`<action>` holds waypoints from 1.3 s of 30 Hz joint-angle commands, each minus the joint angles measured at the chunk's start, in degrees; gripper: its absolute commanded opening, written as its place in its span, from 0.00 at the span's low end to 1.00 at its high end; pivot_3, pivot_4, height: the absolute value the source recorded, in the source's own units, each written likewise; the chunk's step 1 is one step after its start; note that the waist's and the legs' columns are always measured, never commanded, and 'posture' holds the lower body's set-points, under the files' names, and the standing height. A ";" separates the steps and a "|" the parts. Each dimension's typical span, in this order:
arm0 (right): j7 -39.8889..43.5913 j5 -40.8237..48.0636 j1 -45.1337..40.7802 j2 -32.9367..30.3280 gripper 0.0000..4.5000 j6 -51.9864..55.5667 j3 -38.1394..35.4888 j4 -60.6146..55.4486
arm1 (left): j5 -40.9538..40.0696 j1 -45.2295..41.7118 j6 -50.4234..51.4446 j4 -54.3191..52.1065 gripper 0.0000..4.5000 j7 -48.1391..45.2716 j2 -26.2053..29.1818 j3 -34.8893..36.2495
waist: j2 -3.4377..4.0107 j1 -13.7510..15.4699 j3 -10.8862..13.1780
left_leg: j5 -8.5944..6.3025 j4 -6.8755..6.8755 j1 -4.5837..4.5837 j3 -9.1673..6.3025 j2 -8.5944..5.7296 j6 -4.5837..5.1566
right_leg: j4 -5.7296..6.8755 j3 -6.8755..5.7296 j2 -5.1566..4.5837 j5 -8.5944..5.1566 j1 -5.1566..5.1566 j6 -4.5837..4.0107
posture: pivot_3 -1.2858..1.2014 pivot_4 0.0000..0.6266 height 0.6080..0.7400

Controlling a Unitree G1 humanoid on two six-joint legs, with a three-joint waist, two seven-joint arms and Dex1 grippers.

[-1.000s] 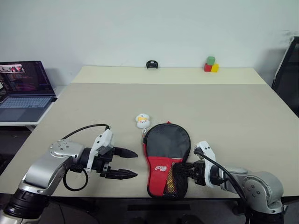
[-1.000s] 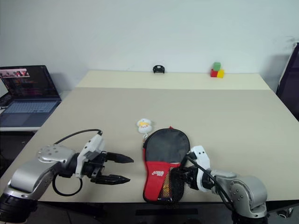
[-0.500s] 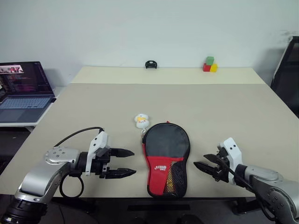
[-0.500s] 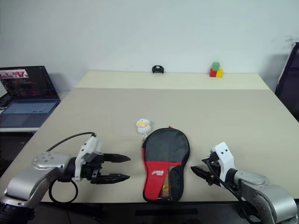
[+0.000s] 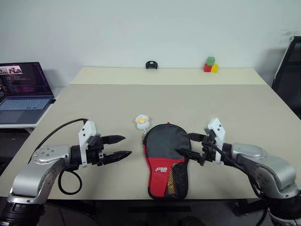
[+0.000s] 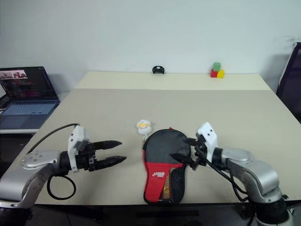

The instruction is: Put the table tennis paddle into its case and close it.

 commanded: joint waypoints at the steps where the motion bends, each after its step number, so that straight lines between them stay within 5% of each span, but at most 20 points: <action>1: 0.77 -2.59 -3.24 2.29 0.99 -3.95 4.72 2.76 | 0.58 -1.64 -0.79 0.88 0.79 2.71 -0.42 2.08 | 0.00 0.03 0.00 | 0.00 0.00 -0.02 -0.01 0.00 0.00 | 0.00 -0.01 0.00 0.00 -0.01 0.00 | 0.52 0.24 1.00; 7: 2.13 -9.78 -5.27 6.64 0.99 -10.33 14.73 11.63 | 1.85 -3.29 -1.80 2.42 0.79 4.97 -1.11 1.90 | 0.00 0.02 0.00 | 0.00 0.00 -0.04 0.00 0.00 -0.01 | 0.00 0.00 -0.01 0.00 -0.06 0.00 | 0.52 0.24 1.00; 15: 0.15 -17.73 -6.03 8.28 0.99 -13.85 17.44 23.80 | 2.84 -6.63 -0.96 3.92 0.79 6.57 -2.25 -0.28 | -0.01 0.03 -0.01 | 0.01 0.01 -0.01 -0.01 -0.03 -0.02 | 0.03 -0.01 -0.03 0.01 -0.06 -0.01 | 0.52 0.24 1.00; 25: -0.67 -20.24 -5.25 10.93 0.99 -13.72 17.70 25.57 | 15.33 -25.60 -3.06 24.20 0.79 17.43 -11.48 -8.79 | -0.30 0.16 -0.21 | 0.02 0.10 0.10 -0.09 -0.08 -0.04 | 0.12 -0.08 -0.01 0.04 0.06 0.01 | 0.52 0.24 1.00; 36: -1.64 -20.82 -4.52 12.99 0.99 -12.69 17.52 24.31 | 20.91 -41.66 -6.96 53.32 0.79 14.30 -21.00 -12.61 | -0.33 -0.42 -0.23 | 0.05 0.10 0.08 -0.04 -0.09 -0.08 | 0.13 -0.01 0.03 0.04 -0.02 0.01 | 0.52 0.24 1.00; 39: -2.16 -20.59 -3.98 13.47 1.00 -12.08 17.01 23.60 | 22.90 -44.38 -9.36 60.74 0.91 13.86 -21.95 -13.16 | -0.33 -0.40 -0.23 | 0.05 0.10 0.06 -0.06 -0.09 -0.09 | 0.12 -0.03 0.03 0.04 -0.05 0.01 | 0.52 0.24 1.00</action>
